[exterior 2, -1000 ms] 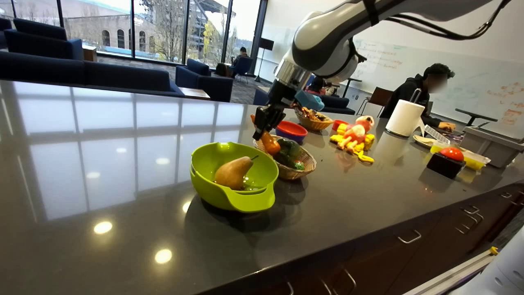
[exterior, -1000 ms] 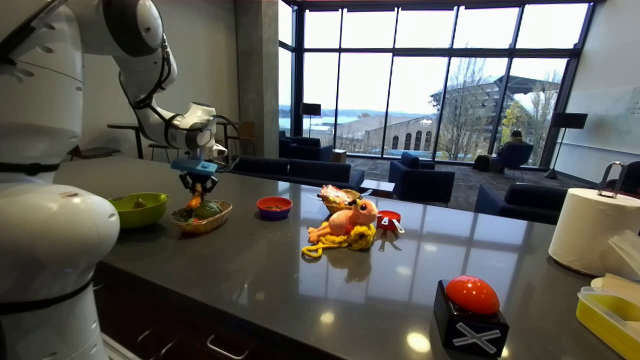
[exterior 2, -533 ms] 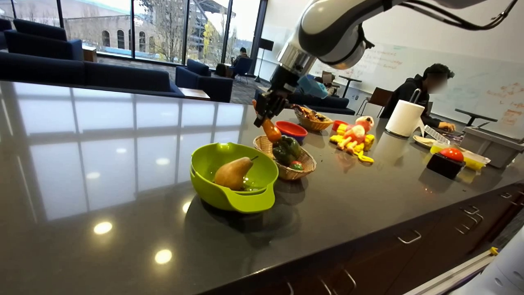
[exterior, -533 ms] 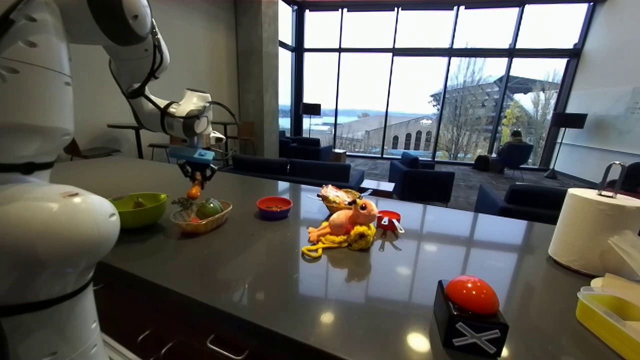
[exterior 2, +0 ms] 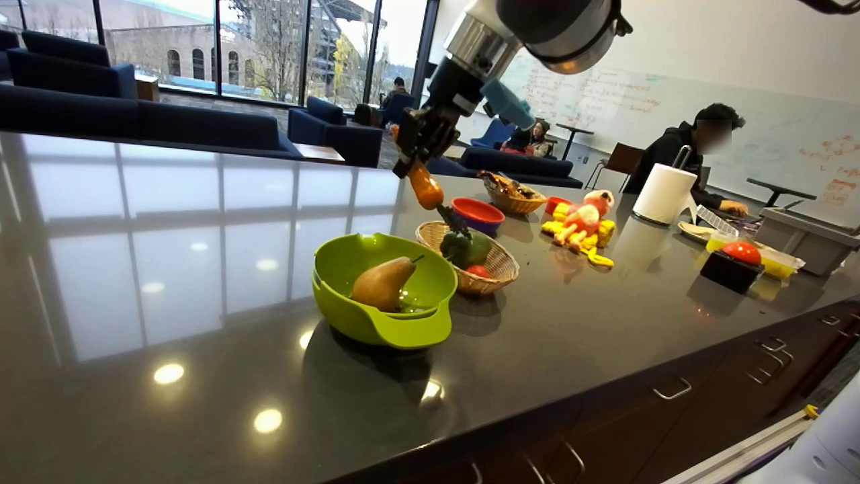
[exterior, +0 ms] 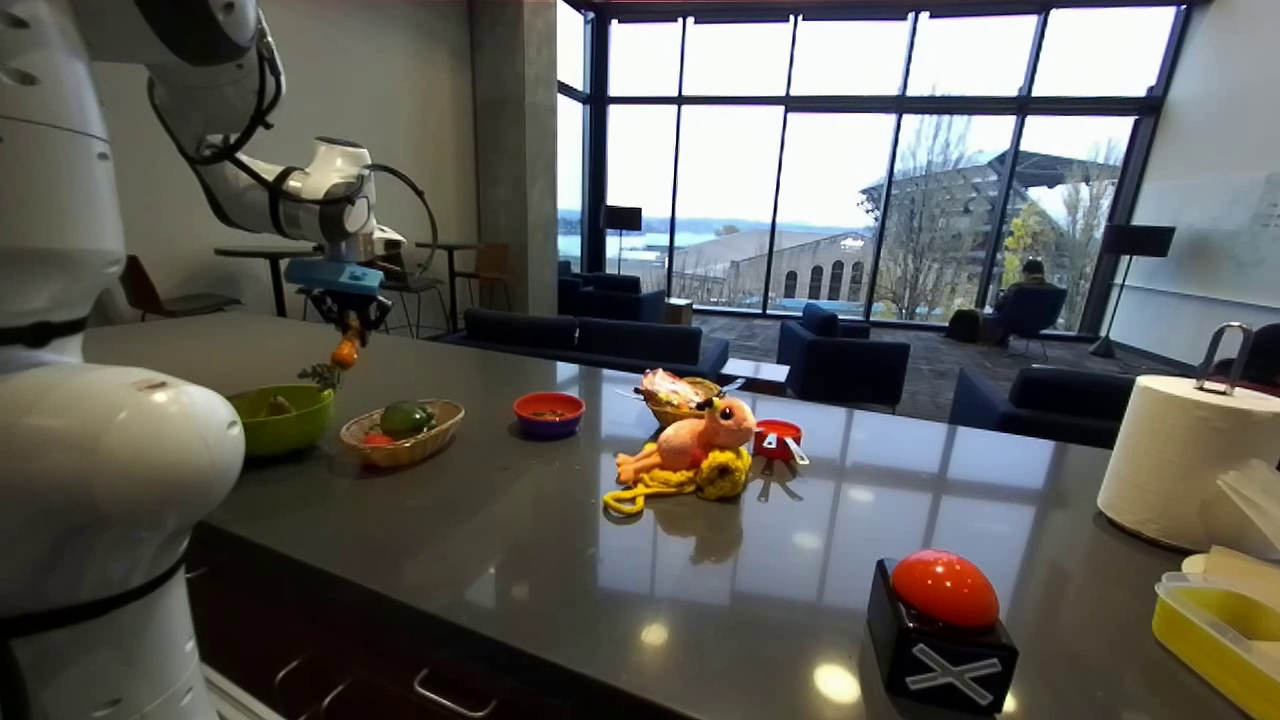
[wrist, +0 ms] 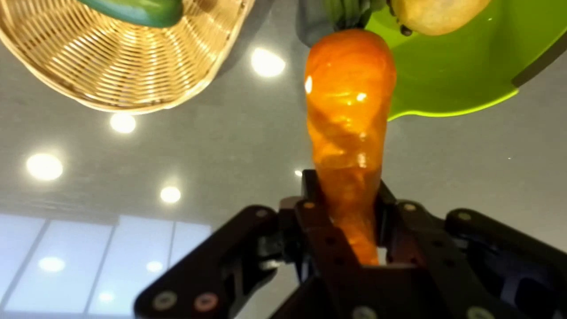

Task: Take the carrot out of the bowl

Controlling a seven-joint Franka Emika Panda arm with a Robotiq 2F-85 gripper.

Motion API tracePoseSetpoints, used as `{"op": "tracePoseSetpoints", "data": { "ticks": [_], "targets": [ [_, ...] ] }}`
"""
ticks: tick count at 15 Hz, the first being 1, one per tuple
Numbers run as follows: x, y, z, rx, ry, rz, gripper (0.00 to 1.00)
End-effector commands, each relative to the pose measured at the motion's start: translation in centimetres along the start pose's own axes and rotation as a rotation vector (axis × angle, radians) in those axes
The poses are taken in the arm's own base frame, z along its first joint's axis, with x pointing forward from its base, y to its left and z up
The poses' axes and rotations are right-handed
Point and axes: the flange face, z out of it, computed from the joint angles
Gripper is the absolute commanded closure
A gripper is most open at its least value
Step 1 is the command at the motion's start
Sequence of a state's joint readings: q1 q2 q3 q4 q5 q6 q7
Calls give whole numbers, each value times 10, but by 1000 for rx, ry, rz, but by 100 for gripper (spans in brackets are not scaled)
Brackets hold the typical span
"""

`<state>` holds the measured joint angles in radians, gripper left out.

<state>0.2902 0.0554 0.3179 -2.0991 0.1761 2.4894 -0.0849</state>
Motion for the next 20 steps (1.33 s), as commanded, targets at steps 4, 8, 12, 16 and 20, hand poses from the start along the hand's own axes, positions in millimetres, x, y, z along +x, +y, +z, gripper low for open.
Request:
{"op": "tracePoseSetpoints", "data": {
  "ticks": [4, 8, 12, 16, 20],
  "targets": [
    [-10, -73, -4, 51, 8, -69, 93],
    [-17, -98, 5, 74, 0, -120, 93],
    [-22, -84, -3, 0, -30, -156, 93],
    [-30, -40, -24, -58, -17, -89, 93],
    [-62, 24, -51, -110, -7, 21, 93]
  ]
}}
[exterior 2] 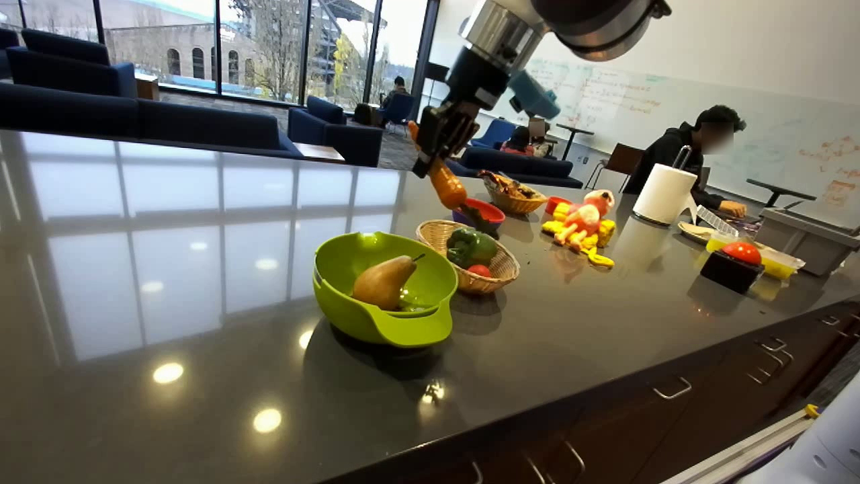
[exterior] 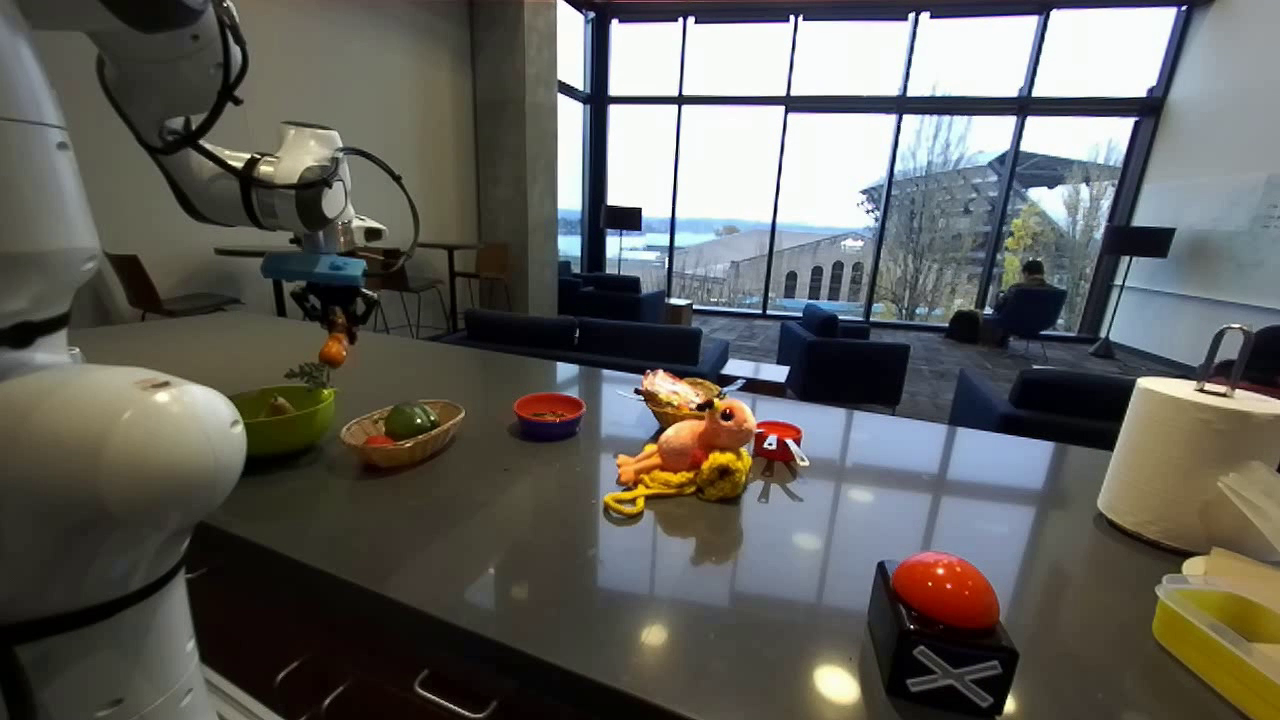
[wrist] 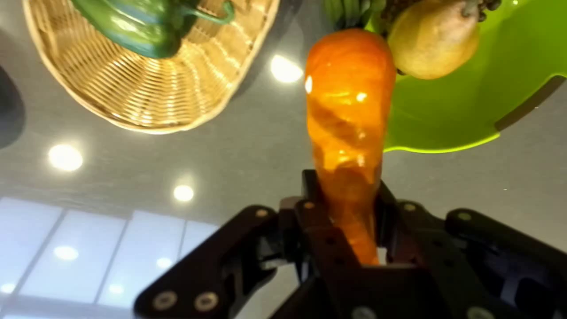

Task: Take the carrot out of the bowl

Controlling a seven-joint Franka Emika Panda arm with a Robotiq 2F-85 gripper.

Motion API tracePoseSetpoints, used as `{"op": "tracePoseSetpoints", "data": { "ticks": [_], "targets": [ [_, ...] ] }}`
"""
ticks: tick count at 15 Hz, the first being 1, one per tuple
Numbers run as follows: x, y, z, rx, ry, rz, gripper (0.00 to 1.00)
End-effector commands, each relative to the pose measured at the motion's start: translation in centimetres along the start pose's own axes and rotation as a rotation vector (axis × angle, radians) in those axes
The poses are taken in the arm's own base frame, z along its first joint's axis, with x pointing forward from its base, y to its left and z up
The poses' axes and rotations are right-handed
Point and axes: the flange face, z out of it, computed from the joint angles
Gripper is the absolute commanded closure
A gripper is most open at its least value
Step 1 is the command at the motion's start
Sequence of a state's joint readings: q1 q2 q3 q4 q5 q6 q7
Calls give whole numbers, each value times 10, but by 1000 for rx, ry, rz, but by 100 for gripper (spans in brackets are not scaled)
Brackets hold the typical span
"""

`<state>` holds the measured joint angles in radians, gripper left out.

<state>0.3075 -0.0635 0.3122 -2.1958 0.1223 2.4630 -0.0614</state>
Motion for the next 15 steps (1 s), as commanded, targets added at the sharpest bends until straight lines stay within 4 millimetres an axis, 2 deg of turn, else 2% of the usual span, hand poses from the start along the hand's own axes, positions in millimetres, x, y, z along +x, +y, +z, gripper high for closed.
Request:
{"op": "tracePoseSetpoints", "data": {
  "ticks": [1, 5, 8, 12, 15],
  "targets": [
    [-49, 54, -32, -59, 1, 98, 93],
    [-99, 113, -49, -97, -17, 210, 93],
    [-129, 145, -50, -123, -27, 262, 93],
    [-154, 170, -25, -131, -47, 311, 93],
    [-156, 180, 3, -143, -52, 332, 93]
  ]
}}
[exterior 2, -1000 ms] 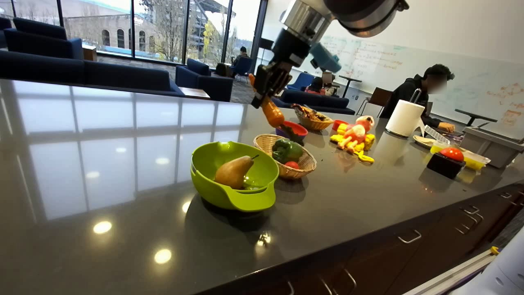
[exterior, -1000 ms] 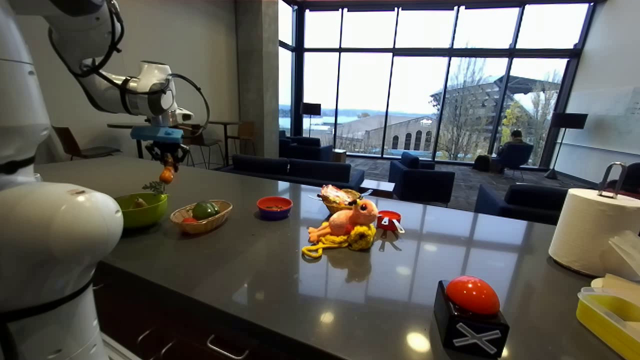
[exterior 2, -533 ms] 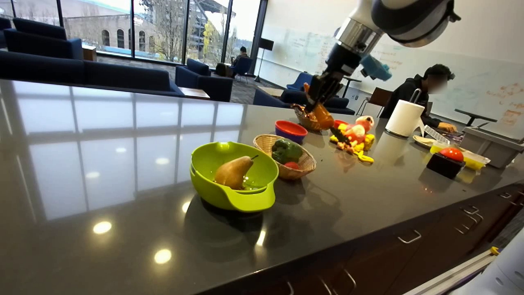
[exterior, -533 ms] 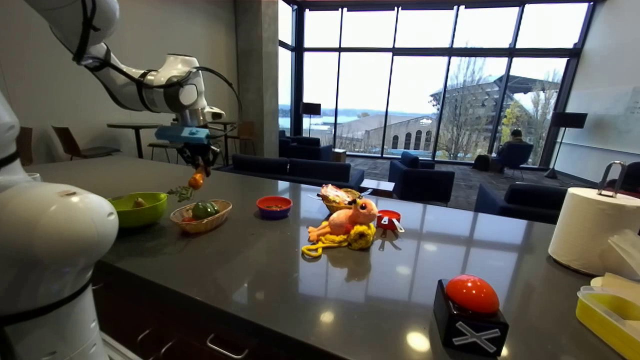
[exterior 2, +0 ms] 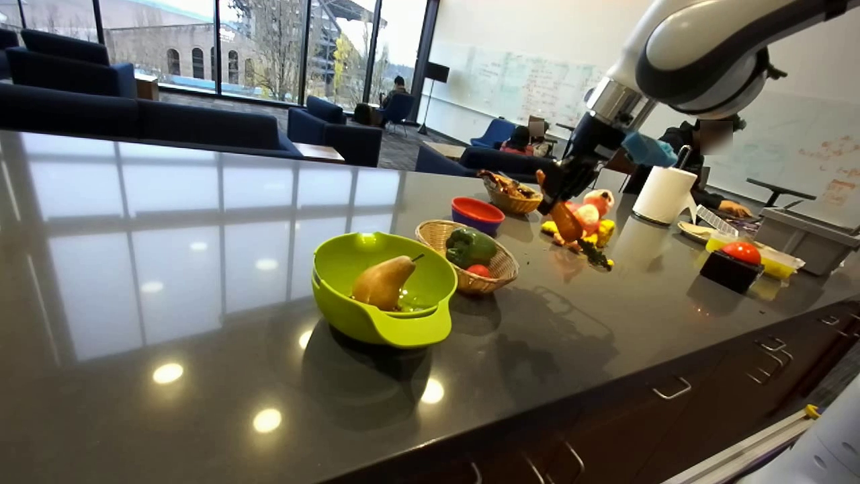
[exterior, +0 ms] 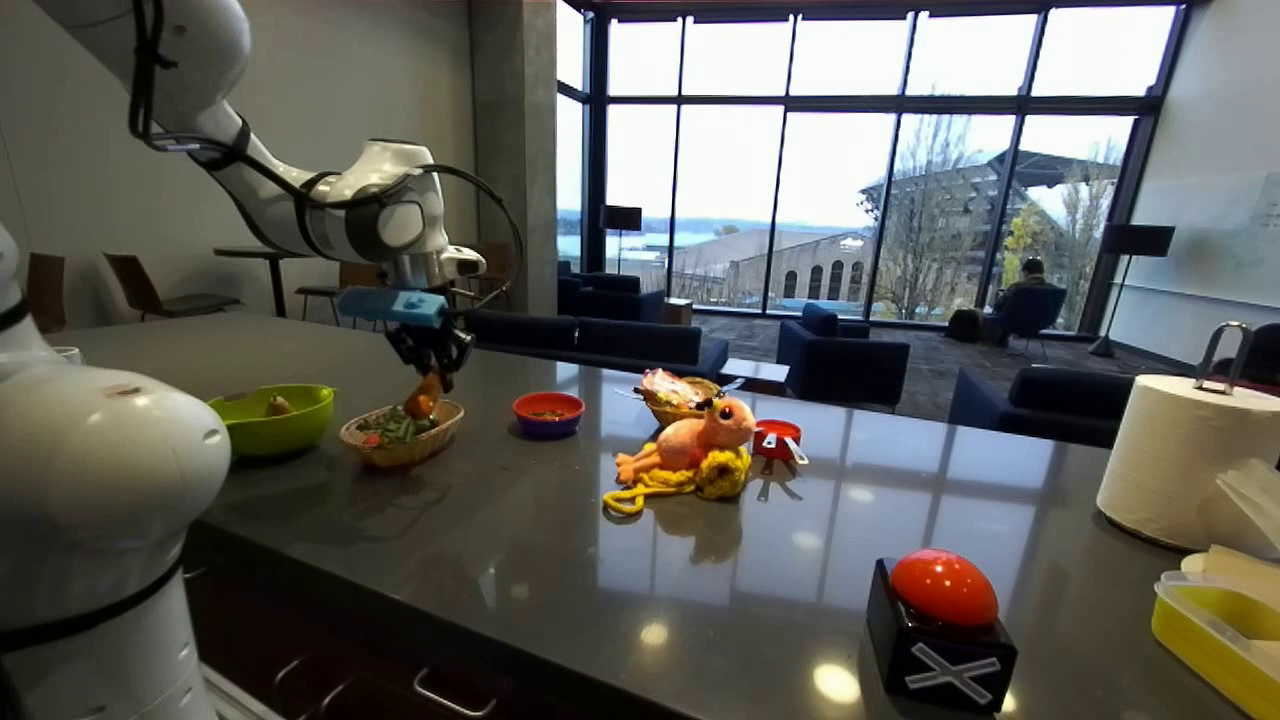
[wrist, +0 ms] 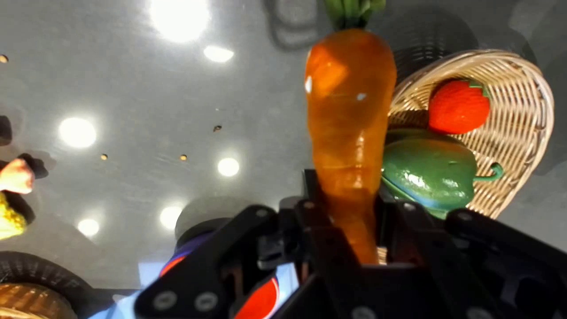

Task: Take the carrot out of the bowl

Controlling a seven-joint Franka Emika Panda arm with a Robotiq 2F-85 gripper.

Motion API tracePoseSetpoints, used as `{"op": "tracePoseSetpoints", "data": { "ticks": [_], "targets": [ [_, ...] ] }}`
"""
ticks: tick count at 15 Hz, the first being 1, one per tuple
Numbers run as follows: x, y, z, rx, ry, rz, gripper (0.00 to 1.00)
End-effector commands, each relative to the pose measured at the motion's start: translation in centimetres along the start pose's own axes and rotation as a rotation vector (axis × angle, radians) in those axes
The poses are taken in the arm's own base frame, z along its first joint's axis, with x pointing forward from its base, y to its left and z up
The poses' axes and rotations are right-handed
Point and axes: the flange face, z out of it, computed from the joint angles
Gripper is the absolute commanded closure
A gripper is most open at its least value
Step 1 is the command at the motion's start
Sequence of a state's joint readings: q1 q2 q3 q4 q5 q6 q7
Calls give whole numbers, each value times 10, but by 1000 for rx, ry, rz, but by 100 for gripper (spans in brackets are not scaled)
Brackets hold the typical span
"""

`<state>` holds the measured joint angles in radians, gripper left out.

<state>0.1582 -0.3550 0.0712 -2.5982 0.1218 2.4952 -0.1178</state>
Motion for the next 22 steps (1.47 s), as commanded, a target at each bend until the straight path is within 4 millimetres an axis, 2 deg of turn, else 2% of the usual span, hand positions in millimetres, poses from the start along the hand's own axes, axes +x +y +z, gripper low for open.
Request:
{"op": "tracePoseSetpoints", "data": {
  "ticks": [1, 7, 11, 12, 14, 16, 20, 22],
  "targets": [
    [1, 9, 31, -24, 4, 5, 93],
    [-2, 25, 91, -69, -105, 14, 93],
    [-5, 33, 109, -98, -155, 24, 93],
    [-3, 31, 108, -102, -157, 23, 47],
    [0, 27, 100, -101, -152, 28, 41],
    [1, 20, 84, -82, -144, 50, 29],
    [-5, 4, 32, -18, -119, 154, 3],
    [-11, -5, 8, 11, -115, 210, 0]
  ]
}}
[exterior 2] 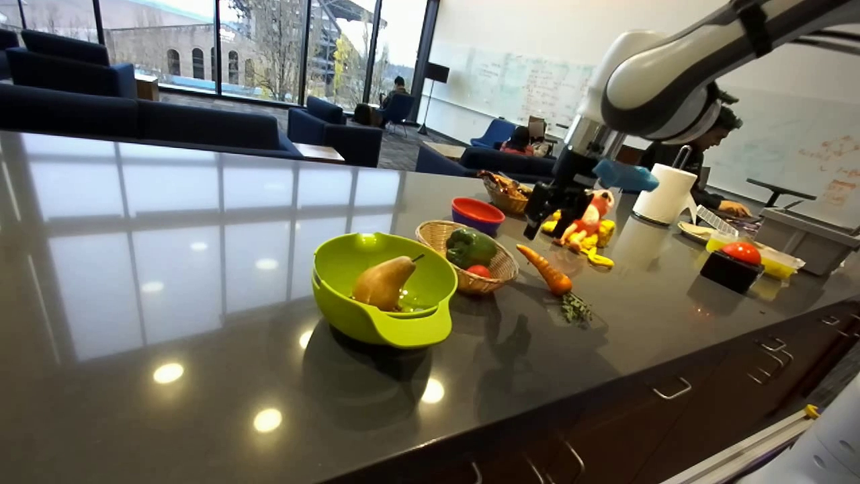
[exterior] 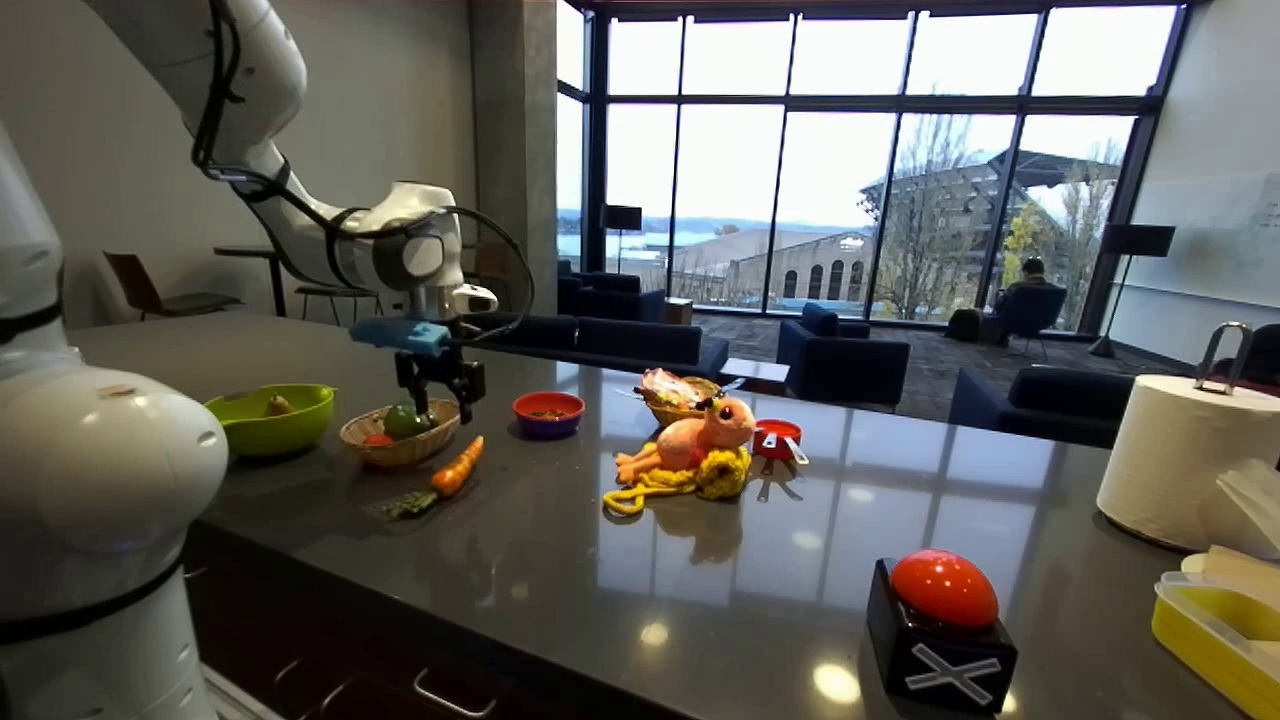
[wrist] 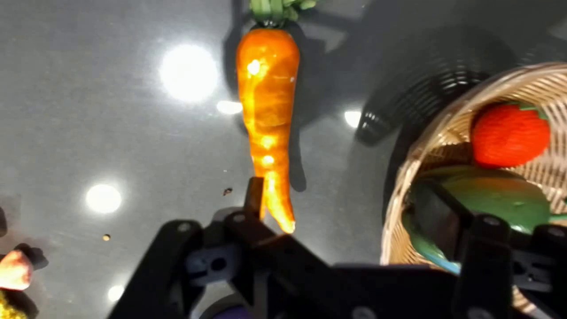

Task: Take the carrot out of the bowl

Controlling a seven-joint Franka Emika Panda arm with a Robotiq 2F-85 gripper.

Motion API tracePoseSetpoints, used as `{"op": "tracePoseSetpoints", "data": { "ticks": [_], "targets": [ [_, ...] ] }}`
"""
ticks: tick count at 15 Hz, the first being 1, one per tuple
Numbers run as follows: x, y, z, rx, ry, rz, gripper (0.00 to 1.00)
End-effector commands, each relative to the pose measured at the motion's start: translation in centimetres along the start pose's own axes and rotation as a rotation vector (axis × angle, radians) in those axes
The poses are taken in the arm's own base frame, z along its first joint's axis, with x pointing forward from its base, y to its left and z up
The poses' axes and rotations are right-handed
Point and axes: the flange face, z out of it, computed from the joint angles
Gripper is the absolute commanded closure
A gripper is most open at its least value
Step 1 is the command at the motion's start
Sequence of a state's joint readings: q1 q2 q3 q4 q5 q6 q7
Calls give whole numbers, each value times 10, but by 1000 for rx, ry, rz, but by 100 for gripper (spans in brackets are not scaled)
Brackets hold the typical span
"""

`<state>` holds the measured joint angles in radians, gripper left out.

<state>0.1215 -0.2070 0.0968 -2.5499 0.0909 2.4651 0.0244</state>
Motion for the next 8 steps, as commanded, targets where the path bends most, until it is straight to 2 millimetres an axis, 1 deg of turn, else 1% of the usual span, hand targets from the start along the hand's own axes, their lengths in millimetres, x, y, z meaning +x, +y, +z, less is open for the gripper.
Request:
{"op": "tracePoseSetpoints", "data": {
  "ticks": [1, 4, 5, 8],
  "targets": [
    [-28, -12, -48, 35, 15, 95, 0],
    [-42, -18, -64, 47, 11, 151, 0],
    [-24, -16, -56, 37, 7, 109, 0],
    [-34, -17, -64, 38, 14, 128, 0]
  ]
}}
